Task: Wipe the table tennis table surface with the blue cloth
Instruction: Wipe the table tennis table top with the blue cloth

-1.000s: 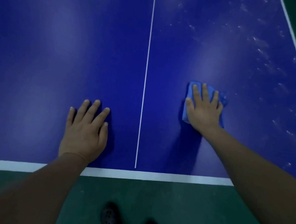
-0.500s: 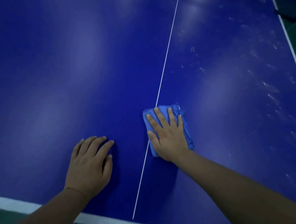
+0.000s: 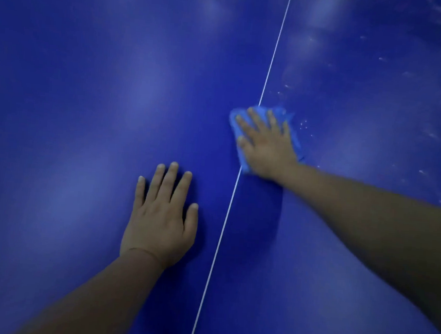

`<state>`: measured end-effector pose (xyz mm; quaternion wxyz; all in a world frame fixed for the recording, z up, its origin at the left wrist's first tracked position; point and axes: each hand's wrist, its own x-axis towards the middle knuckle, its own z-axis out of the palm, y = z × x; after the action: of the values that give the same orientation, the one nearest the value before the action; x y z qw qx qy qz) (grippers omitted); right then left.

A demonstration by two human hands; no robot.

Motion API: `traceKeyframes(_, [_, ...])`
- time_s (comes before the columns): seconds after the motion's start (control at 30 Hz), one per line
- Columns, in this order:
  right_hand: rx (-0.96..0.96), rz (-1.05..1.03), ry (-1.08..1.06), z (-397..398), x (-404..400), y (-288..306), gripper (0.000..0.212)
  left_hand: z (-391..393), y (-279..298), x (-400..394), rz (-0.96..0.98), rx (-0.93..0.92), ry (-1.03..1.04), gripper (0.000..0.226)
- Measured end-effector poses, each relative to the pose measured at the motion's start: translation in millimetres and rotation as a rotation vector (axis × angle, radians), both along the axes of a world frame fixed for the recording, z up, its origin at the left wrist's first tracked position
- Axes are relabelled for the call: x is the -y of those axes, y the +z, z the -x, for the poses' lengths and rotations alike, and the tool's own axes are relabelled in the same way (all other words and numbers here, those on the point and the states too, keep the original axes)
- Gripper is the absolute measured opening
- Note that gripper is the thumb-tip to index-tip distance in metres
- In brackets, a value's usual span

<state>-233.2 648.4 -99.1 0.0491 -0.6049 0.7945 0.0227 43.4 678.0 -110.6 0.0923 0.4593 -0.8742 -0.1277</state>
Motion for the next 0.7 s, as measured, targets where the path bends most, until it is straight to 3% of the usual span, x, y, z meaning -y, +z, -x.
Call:
traceKeyframes(0.1, [0.031,0.01,-0.149,25.8,26.6,2.1,0.059,-2.1,0.3,-1.7,-0.008,0.023,-0.016,0.061])
traceKeyframes(0.17, [0.002,0.096,-0.097,2.0,7.2,-1.8,0.058,-2.1,1.5,-1.6,-0.015,0.042,-0.015,0.059])
traceKeyframes(0.27, [0.047,0.144,0.407,-44.3,-65.3,-10.3,0.054,0.2,2.6,-1.0,-0.01,0.045,-0.024,0.058])
traceKeyframes(0.33, [0.063,0.074,0.616,-17.3,-63.6,-6.8,0.053,0.9,2.2,-0.5,-0.005,0.048,-0.032,0.059])
traceKeyframes(0.37, [0.011,0.097,0.572,4.9,-46.1,-5.7,0.054,1.0,1.8,0.0,-0.003,0.051,-0.033,0.059])
traceKeyframes(0.43, [-0.055,0.087,0.235,50.0,-1.4,-4.5,0.061,0.1,1.2,0.2,0.003,0.049,-0.033,0.059])
traceKeyframes(0.53, [-0.003,0.035,-0.17,66.0,34.6,1.6,0.069,1.1,0.8,2.6,0.013,0.03,-0.045,0.058])
traceKeyframes(0.6, [-0.006,0.043,-0.166,26.6,36.7,-0.1,0.064,0.8,0.2,4.3,0.021,0.031,-0.051,0.059])
traceKeyframes(0.7, [0.041,0.024,0.021,-32.0,33.9,-3.3,0.065,-1.1,-1.1,4.5,0.034,0.036,-0.055,0.059])
